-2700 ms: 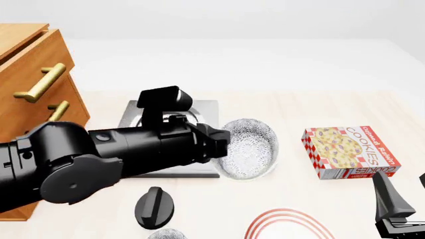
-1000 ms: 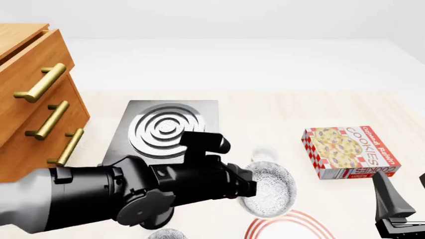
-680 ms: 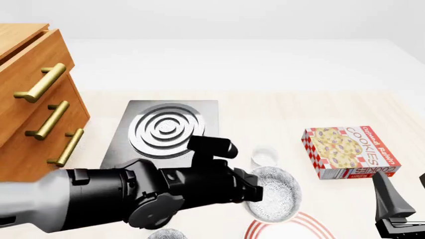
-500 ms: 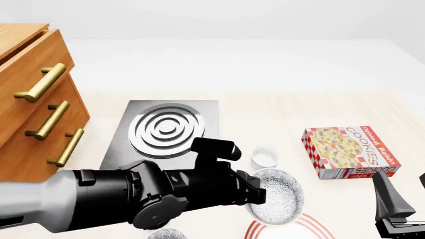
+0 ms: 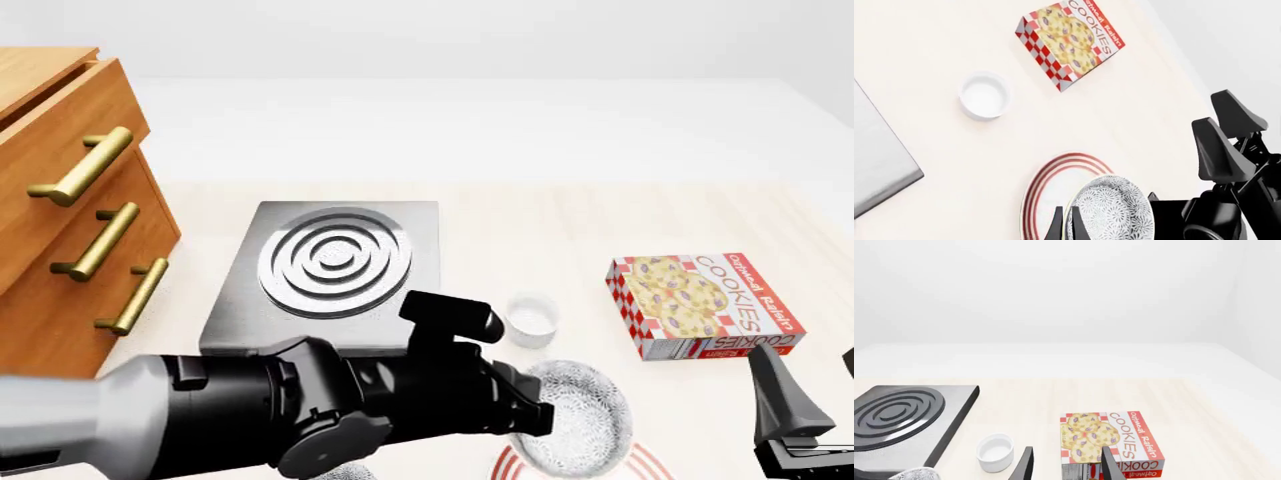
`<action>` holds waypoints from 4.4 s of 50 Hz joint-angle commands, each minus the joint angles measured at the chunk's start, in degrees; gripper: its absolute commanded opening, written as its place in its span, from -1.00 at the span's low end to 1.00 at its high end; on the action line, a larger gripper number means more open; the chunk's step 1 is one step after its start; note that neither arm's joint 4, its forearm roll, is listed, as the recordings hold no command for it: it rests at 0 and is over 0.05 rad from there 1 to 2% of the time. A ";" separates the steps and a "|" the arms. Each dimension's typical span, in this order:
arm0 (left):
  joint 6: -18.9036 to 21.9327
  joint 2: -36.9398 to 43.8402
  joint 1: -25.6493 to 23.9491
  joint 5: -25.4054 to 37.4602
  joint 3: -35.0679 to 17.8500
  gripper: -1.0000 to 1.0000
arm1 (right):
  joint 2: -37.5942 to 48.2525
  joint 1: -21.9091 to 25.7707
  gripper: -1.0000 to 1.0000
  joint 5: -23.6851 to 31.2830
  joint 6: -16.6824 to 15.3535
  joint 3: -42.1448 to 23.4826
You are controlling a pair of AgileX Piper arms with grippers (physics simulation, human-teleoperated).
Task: Pick the akita bowl on the wooden cabinet and place it on the plate.
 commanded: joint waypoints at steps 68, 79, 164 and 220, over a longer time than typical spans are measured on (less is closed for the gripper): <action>-1.93 8.17 -0.54 -5.65 -0.09 -1.00 | 0.00 -0.01 1.00 0.00 0.00 0.00; -2.57 10.23 -1.14 -6.47 -0.88 -1.00 | 0.00 -0.01 1.00 0.01 0.00 0.00; -4.90 17.38 -3.29 -9.55 -2.32 -1.00 | -0.01 -0.01 1.00 -0.01 0.01 0.00; 2.52 11.96 0.95 -8.41 -2.62 1.00 | 0.00 0.00 1.00 0.00 0.01 0.00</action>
